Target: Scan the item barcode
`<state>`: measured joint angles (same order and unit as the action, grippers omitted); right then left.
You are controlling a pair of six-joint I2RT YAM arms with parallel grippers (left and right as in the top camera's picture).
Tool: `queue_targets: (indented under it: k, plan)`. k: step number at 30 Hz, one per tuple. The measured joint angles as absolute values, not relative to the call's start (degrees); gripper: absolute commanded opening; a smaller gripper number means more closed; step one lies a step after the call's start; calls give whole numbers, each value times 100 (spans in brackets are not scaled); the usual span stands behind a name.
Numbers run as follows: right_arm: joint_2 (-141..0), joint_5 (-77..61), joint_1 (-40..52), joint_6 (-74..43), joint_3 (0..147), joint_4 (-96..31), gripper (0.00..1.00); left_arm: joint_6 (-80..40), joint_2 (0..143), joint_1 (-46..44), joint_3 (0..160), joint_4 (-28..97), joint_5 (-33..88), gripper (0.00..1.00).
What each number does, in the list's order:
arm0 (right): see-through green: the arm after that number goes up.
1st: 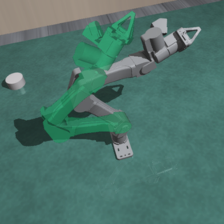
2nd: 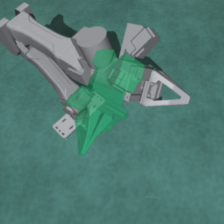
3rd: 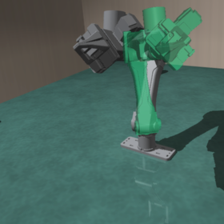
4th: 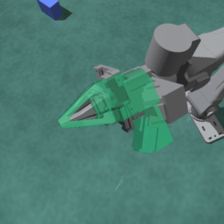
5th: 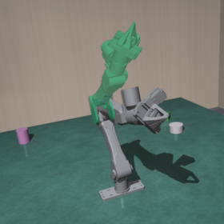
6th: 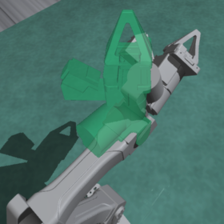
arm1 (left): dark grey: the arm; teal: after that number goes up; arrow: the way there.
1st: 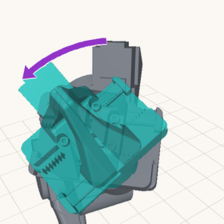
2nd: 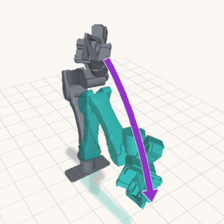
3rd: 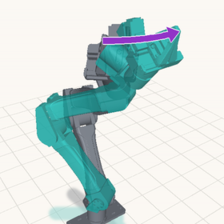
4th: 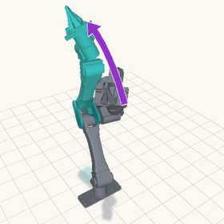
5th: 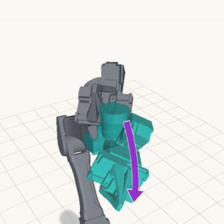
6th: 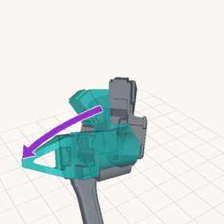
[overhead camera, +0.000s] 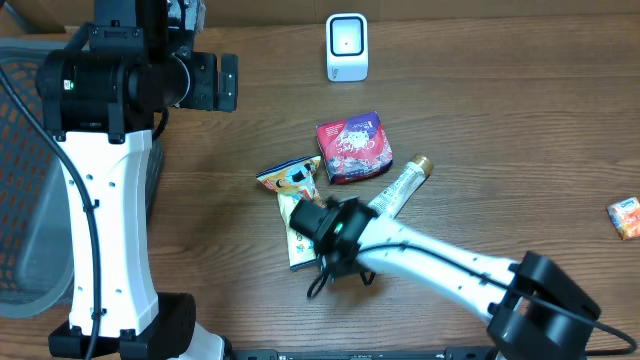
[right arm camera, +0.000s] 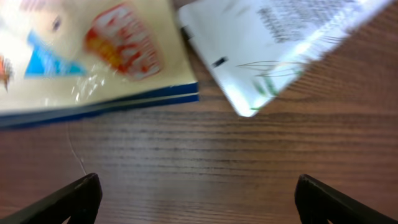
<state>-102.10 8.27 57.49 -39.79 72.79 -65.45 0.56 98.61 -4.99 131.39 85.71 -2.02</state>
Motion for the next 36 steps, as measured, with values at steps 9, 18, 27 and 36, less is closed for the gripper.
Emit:
queue_targets:
  k: [9, 18, 27, 36]
  plan:
    - [-9889, -305, 3940, -4895, 7314, -6357, 100, 56, 9861, -499, 13139, 8571, -202, 100]
    - [-9889, -895, 2554, -5551, 7314, -5599, 100, 56, 9861, -499, 13139, 8571, -202, 100]
    - [-9889, -346, 2174, -6171, 7312, -5122, 98, 56, 9861, -499, 13139, 8571, -202, 100]
    - [-10466, 108, 2062, -5996, 7303, -4770, 78, 56, 9861, -499, 13139, 8571, -202, 100]
